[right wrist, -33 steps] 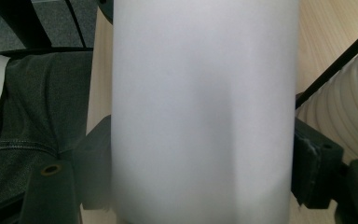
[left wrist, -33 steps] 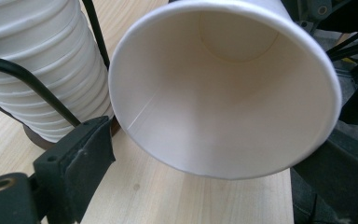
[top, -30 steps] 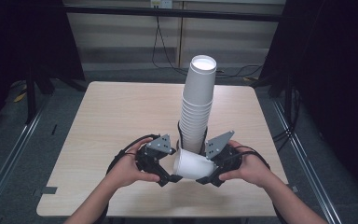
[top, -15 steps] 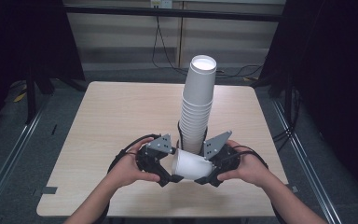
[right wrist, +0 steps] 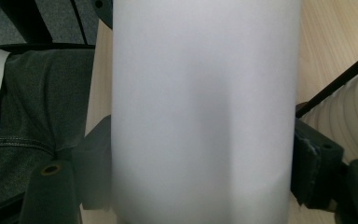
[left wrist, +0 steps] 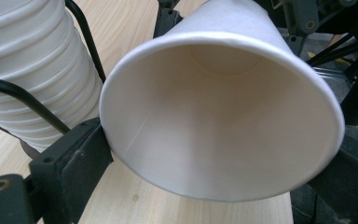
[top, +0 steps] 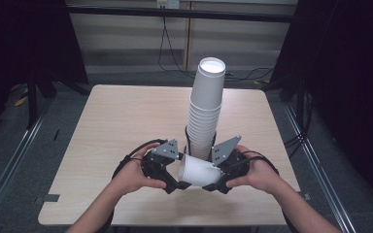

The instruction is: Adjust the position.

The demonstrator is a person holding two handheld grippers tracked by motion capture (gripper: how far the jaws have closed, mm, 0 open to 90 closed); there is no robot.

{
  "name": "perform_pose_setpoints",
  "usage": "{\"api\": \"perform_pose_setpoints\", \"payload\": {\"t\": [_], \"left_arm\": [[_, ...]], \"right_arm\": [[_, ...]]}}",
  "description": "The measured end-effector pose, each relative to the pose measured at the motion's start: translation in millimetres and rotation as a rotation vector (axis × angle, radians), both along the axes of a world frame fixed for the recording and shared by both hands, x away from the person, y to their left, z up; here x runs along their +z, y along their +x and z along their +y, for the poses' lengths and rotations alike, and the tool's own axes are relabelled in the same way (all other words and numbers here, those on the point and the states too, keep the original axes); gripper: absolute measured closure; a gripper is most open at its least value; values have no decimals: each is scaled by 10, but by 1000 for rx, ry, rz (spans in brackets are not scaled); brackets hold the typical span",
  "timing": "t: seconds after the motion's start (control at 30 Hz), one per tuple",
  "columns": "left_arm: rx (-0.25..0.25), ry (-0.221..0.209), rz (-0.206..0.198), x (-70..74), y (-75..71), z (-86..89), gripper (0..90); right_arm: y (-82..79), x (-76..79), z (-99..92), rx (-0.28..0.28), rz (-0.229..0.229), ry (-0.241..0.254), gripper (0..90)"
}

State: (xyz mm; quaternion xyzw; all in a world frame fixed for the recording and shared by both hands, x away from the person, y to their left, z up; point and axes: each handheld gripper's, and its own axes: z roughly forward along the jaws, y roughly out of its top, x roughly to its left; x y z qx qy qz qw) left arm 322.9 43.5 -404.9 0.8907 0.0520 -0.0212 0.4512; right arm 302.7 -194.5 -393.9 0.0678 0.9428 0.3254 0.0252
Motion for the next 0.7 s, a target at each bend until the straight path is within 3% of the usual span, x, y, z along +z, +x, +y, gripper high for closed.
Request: {"api": "perform_pose_setpoints", "payload": {"t": [0.3,0.7], "left_arm": [[9,-20,5,8,1,2,68],[24,-8,-1,33,-16,1,81]], "right_arm": [[3,-13,7,-4,-5,-2,235],[6,-65,33,-10,-5,-15,237]]}}
